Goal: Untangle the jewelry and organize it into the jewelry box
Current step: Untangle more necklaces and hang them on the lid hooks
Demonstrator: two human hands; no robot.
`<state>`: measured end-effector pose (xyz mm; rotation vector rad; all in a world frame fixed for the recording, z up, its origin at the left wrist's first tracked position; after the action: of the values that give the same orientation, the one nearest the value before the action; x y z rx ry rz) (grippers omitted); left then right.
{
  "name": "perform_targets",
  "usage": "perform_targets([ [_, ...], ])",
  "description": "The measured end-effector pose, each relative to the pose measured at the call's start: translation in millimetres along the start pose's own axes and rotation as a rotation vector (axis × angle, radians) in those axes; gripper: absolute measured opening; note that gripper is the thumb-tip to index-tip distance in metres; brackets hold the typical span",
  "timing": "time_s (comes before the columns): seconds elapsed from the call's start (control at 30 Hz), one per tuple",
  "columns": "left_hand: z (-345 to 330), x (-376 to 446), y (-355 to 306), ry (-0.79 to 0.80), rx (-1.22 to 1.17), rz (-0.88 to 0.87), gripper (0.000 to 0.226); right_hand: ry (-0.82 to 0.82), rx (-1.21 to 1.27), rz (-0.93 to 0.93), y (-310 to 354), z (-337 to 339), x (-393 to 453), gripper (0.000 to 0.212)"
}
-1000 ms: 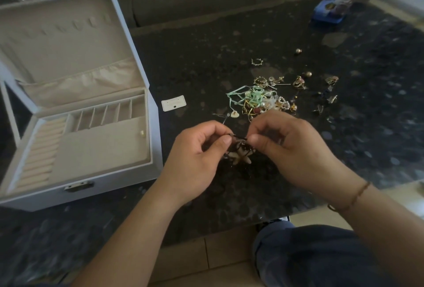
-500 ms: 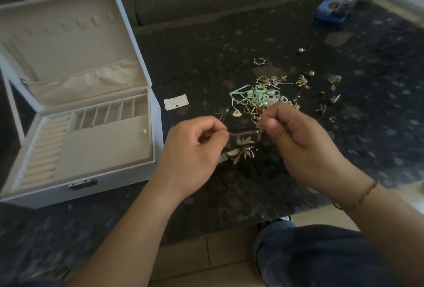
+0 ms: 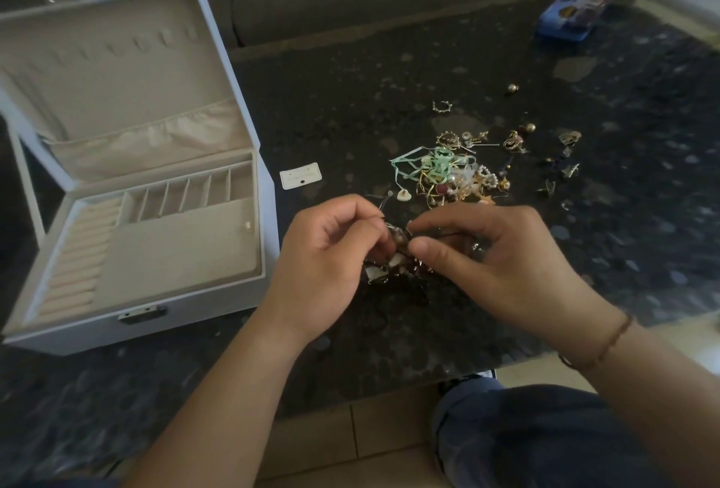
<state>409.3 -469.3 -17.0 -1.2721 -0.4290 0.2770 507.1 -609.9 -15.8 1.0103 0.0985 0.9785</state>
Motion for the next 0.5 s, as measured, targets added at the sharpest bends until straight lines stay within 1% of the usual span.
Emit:
perform_targets([
  [0.13, -1, -2, -2, 0.021, 0.018, -0.009, 0.022, -0.06, -0.024, 0.046, 3, -4, 2, 0.016],
  [0.27, -2, -4, -3, 0.045, 0.02, -0.004, 0.022, -0.13, -0.105, 0.139, 8, -3, 1, 0.026],
  [0.3, -2, -4, -3, 0.049, 0.018, -0.004, 0.022, -0.145, -0.123, 0.176, 10, -2, 0, 0.025],
  [0.4, -2, -6, -4, 0.041, 0.02, -0.022, 0.023, -0.167, -0.207, 0.287, 16, -4, -1, 0.016],
  [0.5, -1, -8, -7, 0.023, 0.023, -0.047, 0.023, -0.158, -0.239, 0.324, 17, -9, -1, 0.008],
])
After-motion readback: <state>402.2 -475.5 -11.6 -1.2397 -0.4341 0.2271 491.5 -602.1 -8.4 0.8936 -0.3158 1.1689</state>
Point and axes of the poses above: each hand's wrist, its own x-axis towards the middle knuckle, its own z-axis out of the back of the hand, y = z × x, the point moved 5 cm from there along x, towards the middle knuckle, and after that the axes turned 1 degree about -x, right-handed, at the moved point
